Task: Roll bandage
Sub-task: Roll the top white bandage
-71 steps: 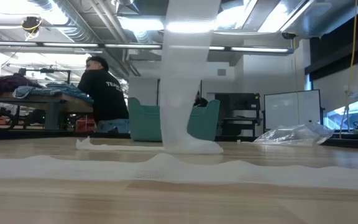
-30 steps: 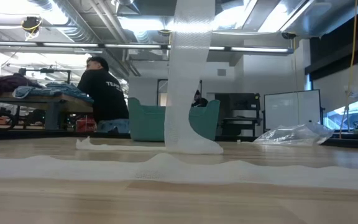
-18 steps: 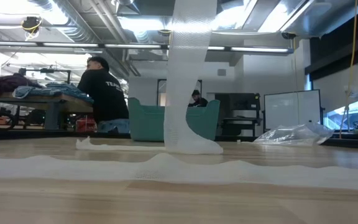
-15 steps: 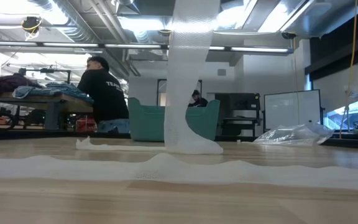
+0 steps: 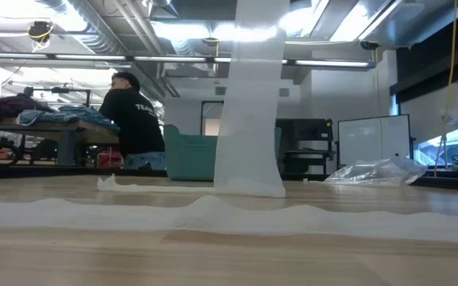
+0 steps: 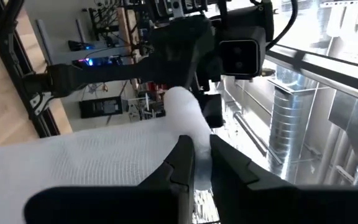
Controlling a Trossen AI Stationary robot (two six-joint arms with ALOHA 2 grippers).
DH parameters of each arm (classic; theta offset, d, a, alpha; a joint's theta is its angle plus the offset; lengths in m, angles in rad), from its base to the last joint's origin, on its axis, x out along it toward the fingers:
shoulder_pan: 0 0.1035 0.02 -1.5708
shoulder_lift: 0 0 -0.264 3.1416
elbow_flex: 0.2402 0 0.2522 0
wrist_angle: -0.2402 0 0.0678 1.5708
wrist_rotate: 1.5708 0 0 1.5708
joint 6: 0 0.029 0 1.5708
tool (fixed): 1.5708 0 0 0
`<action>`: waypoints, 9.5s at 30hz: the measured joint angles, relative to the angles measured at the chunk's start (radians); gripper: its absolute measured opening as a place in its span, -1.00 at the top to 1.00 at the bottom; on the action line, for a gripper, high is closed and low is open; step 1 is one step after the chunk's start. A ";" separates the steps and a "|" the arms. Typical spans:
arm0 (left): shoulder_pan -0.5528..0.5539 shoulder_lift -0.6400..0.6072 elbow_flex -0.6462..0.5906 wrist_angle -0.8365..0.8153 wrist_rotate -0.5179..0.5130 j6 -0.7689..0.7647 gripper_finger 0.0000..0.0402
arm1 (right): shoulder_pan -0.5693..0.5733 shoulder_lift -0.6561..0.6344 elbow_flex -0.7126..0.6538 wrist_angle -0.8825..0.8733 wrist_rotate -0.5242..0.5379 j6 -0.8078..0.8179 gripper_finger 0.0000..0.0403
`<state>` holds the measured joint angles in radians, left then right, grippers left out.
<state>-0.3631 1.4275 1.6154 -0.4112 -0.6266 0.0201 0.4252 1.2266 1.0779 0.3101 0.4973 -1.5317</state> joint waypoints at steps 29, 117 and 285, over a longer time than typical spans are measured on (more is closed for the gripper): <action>0.008 0.013 0.000 0.030 0.021 0.019 -0.02 | 0.000 0.002 0.000 -0.045 0.095 0.046 0.83; -0.023 0.064 0.000 0.132 -0.100 0.932 0.78 | -0.193 -0.160 0.117 -0.487 -0.222 1.146 -0.22; 0.020 0.119 -0.006 0.379 -0.033 1.651 0.79 | -0.144 -0.143 0.117 -0.409 -0.229 1.168 -0.19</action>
<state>-0.3430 1.5467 1.6096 -0.0319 -0.6595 1.6709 0.2813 1.0834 1.1950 -0.0991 0.2678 -0.3633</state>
